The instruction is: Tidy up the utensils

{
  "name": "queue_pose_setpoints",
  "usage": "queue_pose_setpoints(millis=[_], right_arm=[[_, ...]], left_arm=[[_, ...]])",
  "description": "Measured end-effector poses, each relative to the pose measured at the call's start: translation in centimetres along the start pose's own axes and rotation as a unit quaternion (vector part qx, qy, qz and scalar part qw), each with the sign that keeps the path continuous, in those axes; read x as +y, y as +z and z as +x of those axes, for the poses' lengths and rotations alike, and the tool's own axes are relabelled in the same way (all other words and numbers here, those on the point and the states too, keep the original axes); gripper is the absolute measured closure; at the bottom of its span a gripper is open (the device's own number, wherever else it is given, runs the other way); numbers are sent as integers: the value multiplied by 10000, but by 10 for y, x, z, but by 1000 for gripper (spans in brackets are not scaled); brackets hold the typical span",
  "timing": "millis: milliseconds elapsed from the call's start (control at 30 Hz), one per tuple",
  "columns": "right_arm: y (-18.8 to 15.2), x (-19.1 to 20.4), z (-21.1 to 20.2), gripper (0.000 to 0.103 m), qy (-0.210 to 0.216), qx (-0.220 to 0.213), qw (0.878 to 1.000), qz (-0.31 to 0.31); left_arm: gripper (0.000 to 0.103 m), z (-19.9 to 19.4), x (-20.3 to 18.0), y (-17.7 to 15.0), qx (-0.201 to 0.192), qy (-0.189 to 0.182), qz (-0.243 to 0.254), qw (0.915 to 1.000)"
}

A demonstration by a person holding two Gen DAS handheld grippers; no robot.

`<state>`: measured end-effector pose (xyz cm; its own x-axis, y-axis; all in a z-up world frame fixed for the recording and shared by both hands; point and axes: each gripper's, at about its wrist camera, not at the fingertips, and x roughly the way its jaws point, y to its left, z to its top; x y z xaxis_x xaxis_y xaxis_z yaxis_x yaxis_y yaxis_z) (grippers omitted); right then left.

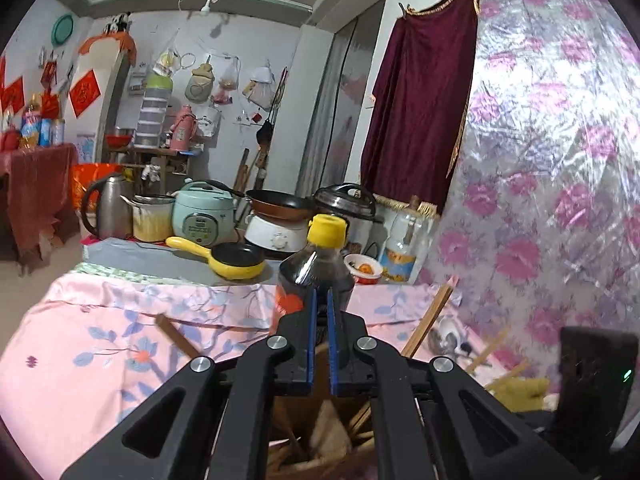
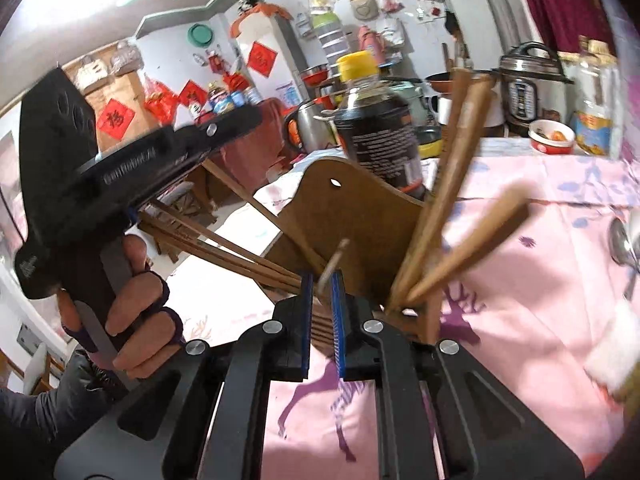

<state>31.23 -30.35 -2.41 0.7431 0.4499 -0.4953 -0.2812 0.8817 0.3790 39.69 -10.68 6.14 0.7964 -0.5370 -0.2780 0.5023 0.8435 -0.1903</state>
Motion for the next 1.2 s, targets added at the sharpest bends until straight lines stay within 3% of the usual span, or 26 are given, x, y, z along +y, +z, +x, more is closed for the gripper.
queue_pose_setpoints(millis=[167,233,267,367,467,533,600,700,833,900,967,1067,1200], right_arm=[[-16,-2,-28,90,11,-136,9995,288],[-24,0,-34,90,5,-155,9992,365],[-24,0,-36,90,-10,-171,9991,395],[-34,2,-49,90,-75,-219,9986,471],[-44,7,-67,90,-296,-320,9977,519],[-48,14,-82,90,-668,-448,9956,487],[-51,21,-97,90,-892,-600,9935,386],[-56,41,-125,89,-1190,-922,9885,168],[-64,68,-167,72,-1395,-1424,9799,76],[-75,78,-186,48,-1377,-1627,9768,217],[-88,87,-197,36,-1481,-1765,9727,268],[-118,105,-209,34,-1906,-1891,9630,210],[-142,130,-223,34,-2189,-1934,9564,-54]], left_arm=[[95,-17,-2,1,129,17,-22,9999],[74,-27,-5,2,130,49,-2,9999],[58,-37,-7,3,40,127,-2,9999],[53,-58,-16,6,-61,141,64,9999],[38,-88,-23,-2,-80,300,133,9994],[33,-104,-25,-8,-46,450,186,9988],[18,-121,-24,-17,50,633,118,9979],[9,-150,-23,-31,94,867,-37,9962],[5,-191,-30,-53,122,1294,-83,9915],[5,-211,-39,-65,111,1512,-8,9884],[5,-226,-51,-77,94,1850,146,9826],[5,-248,-66,-98,170,2173,288,9755],[5,-274,-84,-121,271,2219,393,9739]])
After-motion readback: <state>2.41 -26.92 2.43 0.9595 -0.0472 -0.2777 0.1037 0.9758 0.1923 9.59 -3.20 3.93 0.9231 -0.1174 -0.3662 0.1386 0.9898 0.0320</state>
